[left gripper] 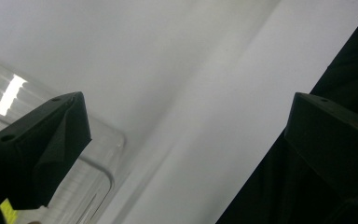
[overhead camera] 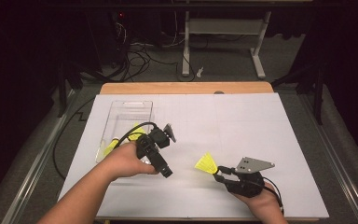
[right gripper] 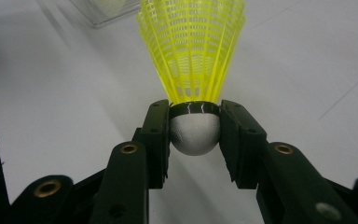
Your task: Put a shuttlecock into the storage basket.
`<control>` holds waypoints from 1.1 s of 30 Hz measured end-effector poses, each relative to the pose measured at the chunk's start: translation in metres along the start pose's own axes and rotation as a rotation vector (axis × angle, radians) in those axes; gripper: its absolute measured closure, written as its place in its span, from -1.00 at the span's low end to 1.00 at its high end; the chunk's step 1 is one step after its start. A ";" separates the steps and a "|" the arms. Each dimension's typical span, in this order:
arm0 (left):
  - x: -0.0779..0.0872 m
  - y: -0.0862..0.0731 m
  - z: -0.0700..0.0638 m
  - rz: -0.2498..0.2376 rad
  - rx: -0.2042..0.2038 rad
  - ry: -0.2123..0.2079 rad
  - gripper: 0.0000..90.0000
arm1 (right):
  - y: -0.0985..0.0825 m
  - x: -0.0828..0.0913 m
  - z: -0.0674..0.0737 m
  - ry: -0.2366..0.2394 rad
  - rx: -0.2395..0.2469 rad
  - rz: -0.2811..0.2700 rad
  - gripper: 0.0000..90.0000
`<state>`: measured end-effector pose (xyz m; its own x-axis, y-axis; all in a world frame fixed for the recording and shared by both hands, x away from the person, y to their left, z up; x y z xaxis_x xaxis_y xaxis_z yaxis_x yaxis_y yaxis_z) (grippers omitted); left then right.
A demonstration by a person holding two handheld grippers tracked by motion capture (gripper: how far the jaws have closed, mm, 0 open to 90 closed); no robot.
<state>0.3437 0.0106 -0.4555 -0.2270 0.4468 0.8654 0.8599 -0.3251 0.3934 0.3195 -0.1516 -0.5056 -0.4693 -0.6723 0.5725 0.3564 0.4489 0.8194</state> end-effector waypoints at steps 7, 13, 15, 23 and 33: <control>-0.007 -0.001 -0.012 0.015 -0.019 -0.014 -0.96 | 0.001 -0.003 0.005 0.019 0.007 0.009 0.46; -0.014 -0.002 -0.020 0.027 -0.037 -0.020 -0.96 | 0.003 -0.007 0.011 0.038 0.019 0.009 0.46; -0.016 -0.002 -0.022 0.024 -0.037 -0.025 -0.96 | 0.003 -0.008 0.013 0.041 0.024 0.011 0.46; -0.022 -0.003 -0.028 0.032 -0.057 -0.040 -0.90 | 0.005 -0.016 0.020 0.057 0.037 0.025 0.46; -0.030 -0.008 -0.035 0.039 -0.086 -0.056 -0.71 | 0.008 -0.024 0.029 0.076 0.064 0.031 0.46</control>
<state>0.3278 -0.0301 -0.4739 -0.1664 0.4777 0.8626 0.8244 -0.4125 0.3875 0.3101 -0.1142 -0.5116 -0.3953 -0.6989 0.5961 0.3164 0.5057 0.8026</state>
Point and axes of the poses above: each handheld gripper's, and its own axes: x roughly backward along the jaws, y roughly out of its top, z roughly to its left, the point moved 9 cm from there along -x, roughly forward along the jaws, and after that the axes turned 1 degree about x, right-handed, at the moved point
